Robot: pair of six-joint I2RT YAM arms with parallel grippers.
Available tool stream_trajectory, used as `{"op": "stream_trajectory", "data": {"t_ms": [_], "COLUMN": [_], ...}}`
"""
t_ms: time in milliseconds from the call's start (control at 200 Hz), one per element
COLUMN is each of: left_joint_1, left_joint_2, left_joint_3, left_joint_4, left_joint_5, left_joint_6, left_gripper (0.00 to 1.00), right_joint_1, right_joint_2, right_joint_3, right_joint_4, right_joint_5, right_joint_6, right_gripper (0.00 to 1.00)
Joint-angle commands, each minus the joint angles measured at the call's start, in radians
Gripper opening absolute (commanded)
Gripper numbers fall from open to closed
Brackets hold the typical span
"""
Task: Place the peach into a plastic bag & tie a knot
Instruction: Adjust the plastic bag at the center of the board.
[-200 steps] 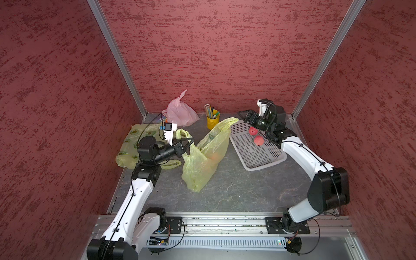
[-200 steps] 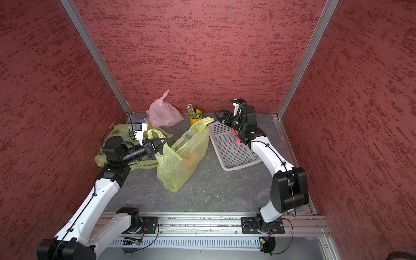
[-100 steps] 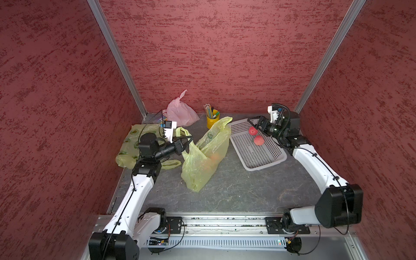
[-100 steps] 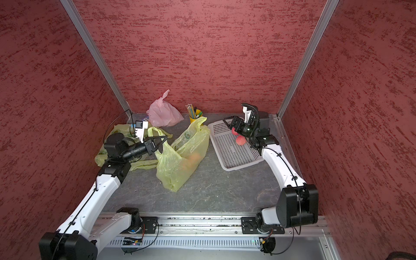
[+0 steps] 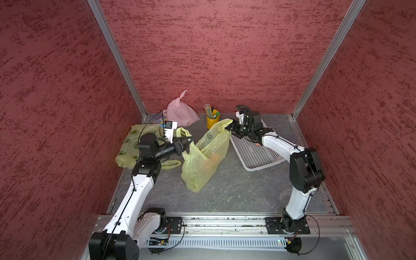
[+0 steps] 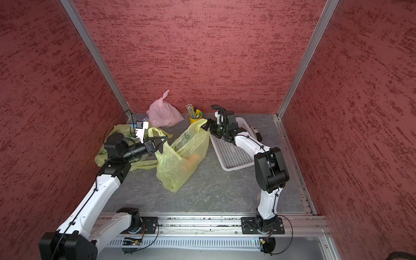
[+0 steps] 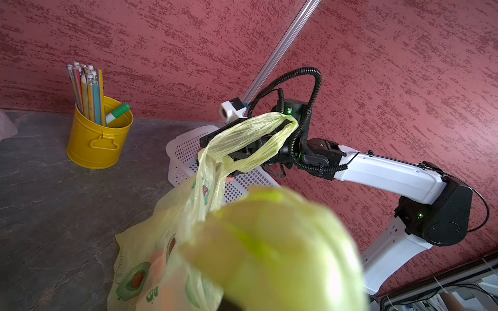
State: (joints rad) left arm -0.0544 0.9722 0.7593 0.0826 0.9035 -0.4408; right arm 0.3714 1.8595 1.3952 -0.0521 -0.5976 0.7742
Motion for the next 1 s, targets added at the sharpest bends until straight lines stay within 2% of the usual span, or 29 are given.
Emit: {"op": "stream_trajectory", "data": {"t_ms": [0, 85, 145, 245, 376, 431, 541, 611, 691, 806, 902, 992], "left_joint_1": [0.002, 0.002, 0.002, 0.001, -0.001, -0.003, -0.016, -0.044, -0.127, -0.276, -0.311, -0.316], "left_joint_2": [-0.013, -0.008, -0.003, -0.001, 0.0, 0.002, 0.01, 0.016, 0.026, 0.065, 0.114, 0.13], "left_joint_3": [0.018, 0.014, 0.01, 0.001, -0.003, -0.004, -0.017, -0.035, -0.07, -0.096, -0.16, -0.227], "left_joint_4": [0.024, 0.033, 0.043, 0.064, 0.084, 0.098, 0.178, 0.251, 0.335, 0.353, 0.47, 0.523], "left_joint_5": [0.015, 0.016, 0.016, 0.012, 0.002, -0.007, -0.037, -0.084, -0.196, -0.409, -0.511, -0.599], "left_joint_6": [-0.004, -0.006, -0.008, -0.017, -0.028, -0.034, -0.071, -0.098, -0.102, -0.026, -0.072, -0.103], "left_gripper": [0.0, 0.0, 0.0, 0.0, 0.0, 0.0, 0.0, 0.0, 0.0, 0.0, 0.0, 0.0], "right_joint_1": [0.025, 0.048, 0.063, 0.083, 0.105, 0.114, 0.125, 0.13, 0.146, 0.209, 0.279, 0.32], "right_joint_2": [-0.019, -0.037, -0.048, -0.064, -0.111, -0.147, -0.23, -0.278, -0.298, -0.295, -0.298, -0.328], "right_joint_3": [0.026, -0.002, -0.022, -0.061, -0.104, -0.109, -0.082, -0.02, 0.085, 0.175, 0.112, -0.086], "right_joint_4": [0.006, 0.024, 0.044, 0.106, 0.199, 0.217, 0.174, 0.07, -0.066, -0.183, -0.173, -0.051], "right_joint_5": [0.05, 0.06, 0.061, 0.042, 0.008, 0.007, 0.045, 0.113, 0.203, 0.314, 0.404, 0.433], "right_joint_6": [0.022, 0.029, 0.037, 0.076, 0.132, 0.142, 0.11, 0.04, -0.069, -0.192, -0.221, -0.187], "right_gripper": [0.99, 0.98, 0.88, 0.6, 0.16, 0.0, 0.0, 0.0, 0.0, 0.0, 0.0, 0.0]}}
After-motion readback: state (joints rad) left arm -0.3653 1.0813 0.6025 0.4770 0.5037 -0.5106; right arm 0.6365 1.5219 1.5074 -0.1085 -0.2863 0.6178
